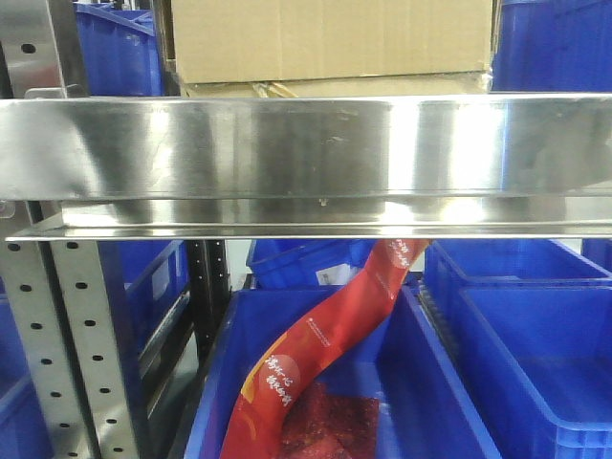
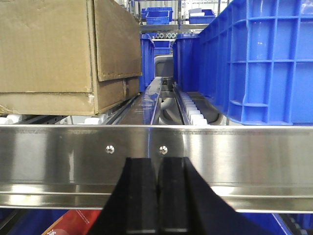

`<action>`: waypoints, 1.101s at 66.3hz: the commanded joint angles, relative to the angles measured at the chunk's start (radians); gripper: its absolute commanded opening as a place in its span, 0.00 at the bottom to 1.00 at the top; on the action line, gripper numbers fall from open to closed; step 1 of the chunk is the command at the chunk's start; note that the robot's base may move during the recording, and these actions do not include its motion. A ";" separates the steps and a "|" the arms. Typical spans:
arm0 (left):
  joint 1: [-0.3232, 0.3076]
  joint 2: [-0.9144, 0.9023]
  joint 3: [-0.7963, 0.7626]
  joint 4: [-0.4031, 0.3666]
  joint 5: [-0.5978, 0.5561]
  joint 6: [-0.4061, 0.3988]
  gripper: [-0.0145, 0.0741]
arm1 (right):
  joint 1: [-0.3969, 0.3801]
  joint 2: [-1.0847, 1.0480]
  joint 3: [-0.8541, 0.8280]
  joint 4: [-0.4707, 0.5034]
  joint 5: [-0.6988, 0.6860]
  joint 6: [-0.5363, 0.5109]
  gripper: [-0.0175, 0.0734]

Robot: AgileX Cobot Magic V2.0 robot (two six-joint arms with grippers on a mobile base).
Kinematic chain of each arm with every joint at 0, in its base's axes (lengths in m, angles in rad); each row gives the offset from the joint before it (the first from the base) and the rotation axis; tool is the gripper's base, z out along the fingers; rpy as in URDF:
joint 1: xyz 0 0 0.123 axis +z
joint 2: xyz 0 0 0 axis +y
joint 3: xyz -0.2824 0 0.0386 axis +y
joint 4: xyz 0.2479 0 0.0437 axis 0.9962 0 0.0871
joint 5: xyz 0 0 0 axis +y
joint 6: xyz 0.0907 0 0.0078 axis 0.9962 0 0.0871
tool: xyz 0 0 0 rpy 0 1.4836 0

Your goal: Stack two boxes on right shelf middle

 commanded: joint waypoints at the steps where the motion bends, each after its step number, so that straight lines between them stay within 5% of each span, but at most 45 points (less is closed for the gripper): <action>1: 0.005 -0.002 0.000 0.003 -0.012 0.001 0.04 | -0.003 -0.004 0.000 0.005 -0.010 -0.009 0.01; 40: 0.005 -0.006 0.040 0.003 -0.013 0.001 0.04 | -0.003 -0.004 0.000 0.005 -0.010 -0.009 0.01; 43: 0.008 -0.019 0.066 -0.009 -0.021 0.004 0.04 | -0.003 -0.004 0.000 0.005 -0.010 -0.009 0.01; 48: 0.028 -0.054 0.154 -0.133 -0.029 0.015 0.04 | -0.003 -0.004 0.000 0.005 -0.010 -0.009 0.01; 60: 0.111 -0.148 0.326 -0.195 -0.158 0.276 0.04 | -0.003 -0.004 0.000 0.005 -0.010 -0.009 0.01; 73: 0.223 -0.194 0.437 -0.203 -0.197 0.297 0.04 | -0.003 -0.004 0.000 0.005 -0.010 -0.009 0.01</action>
